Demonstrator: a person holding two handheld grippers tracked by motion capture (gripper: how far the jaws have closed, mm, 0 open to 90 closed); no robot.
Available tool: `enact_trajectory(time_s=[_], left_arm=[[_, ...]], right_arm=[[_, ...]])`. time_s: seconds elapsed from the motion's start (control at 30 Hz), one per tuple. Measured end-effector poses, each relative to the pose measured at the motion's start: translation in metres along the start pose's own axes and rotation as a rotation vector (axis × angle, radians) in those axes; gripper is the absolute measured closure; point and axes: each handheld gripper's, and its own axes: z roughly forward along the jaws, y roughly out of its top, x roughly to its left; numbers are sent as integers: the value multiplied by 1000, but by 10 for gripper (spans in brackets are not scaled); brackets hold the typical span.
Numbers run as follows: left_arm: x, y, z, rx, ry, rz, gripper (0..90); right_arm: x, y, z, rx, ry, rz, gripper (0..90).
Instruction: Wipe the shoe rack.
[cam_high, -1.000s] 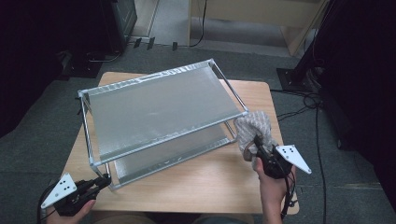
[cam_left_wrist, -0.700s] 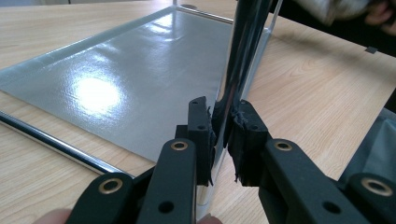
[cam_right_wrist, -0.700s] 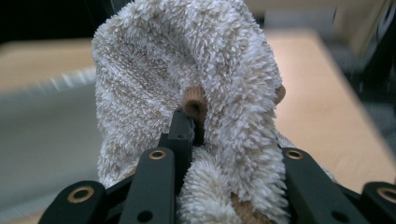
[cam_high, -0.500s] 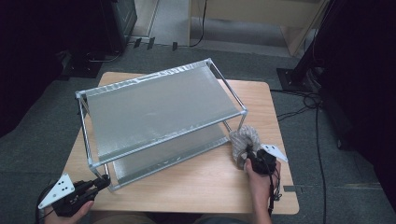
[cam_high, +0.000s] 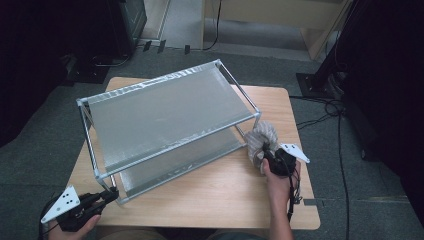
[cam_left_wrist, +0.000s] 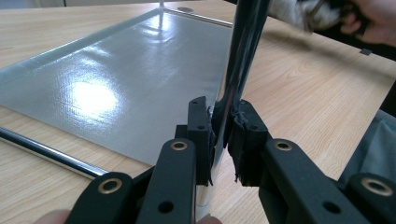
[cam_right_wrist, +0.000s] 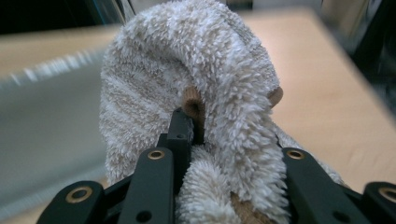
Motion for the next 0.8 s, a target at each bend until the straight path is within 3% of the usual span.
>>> enact_trajectory(time_s=[0.03, 0.07, 0.17, 0.23, 0.3, 0.33, 0.43, 0.53, 0.57, 0.67, 0.8], left_arm=[[0, 0, 0, 1, -1, 0, 797], [0, 0, 0, 1, -2, 0, 797], [1, 0, 0, 2, -9, -6, 796], [1, 0, 0, 1, -15, -9, 795], [2, 0, 0, 2, -16, -8, 795], [1, 0, 0, 1, -15, -8, 795], [1, 0, 0, 1, -14, -8, 795], [1, -1, 0, -1, -12, -10, 795], [1, -1, 0, 0, -13, -10, 795], [2, -1, 0, 0, -14, -9, 794], [2, -1, 0, 0, -16, -10, 794]], right_arm=[[-5, -9, 5, 25, -45, 24, 691], [-5, -9, 5, 25, -45, 24, 691], [-13, -8, 0, -42, -106, 107, 693], [-15, -1, -4, -84, -127, 129, 693], [-9, 18, -6, -96, -121, 67, 692], [-9, 18, -6, -96, -121, 67, 692], [-1, 38, -15, -172, -109, 47, 692], [7, 48, -23, -222, -63, 42, 691], [12, 46, -21, -192, -28, 11, 690], [16, 36, -14, -146, -12, -31, 689], [18, 4, -2, -59, -28, -29, 691]])
